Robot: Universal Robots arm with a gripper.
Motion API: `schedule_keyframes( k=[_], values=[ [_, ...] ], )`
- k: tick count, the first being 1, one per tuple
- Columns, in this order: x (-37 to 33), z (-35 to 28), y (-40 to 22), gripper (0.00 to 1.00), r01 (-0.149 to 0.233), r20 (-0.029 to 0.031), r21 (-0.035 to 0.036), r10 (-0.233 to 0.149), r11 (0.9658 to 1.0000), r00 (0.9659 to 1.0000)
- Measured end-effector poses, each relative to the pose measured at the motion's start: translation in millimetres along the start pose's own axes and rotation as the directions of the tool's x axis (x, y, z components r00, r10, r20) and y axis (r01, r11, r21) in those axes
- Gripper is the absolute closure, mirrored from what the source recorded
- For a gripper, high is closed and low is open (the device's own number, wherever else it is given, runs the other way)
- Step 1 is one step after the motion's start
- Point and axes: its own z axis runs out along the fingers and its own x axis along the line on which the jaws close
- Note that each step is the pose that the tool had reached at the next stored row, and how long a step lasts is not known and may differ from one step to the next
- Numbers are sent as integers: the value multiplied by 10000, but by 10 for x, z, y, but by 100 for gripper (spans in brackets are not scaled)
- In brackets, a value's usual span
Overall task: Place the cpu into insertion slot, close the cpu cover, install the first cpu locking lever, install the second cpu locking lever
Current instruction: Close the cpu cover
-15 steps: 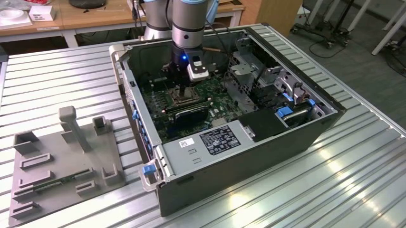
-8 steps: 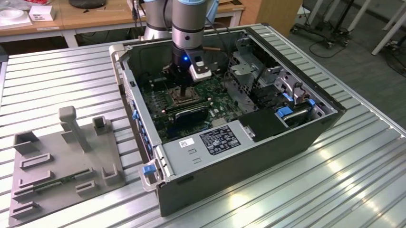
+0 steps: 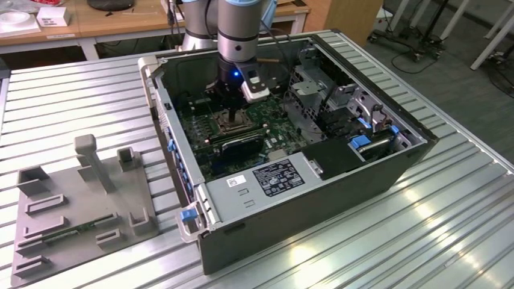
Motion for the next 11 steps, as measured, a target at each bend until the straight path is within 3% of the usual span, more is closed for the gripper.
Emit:
schedule_keyframes(
  k=[8, 11],
  values=[
    [1, -55, 2, 89, 416, -8, 1, -416, 9991, 9991],
    [1, -57, 2, 89, 756, -17, 0, -756, 9971, 9971]
  ],
)
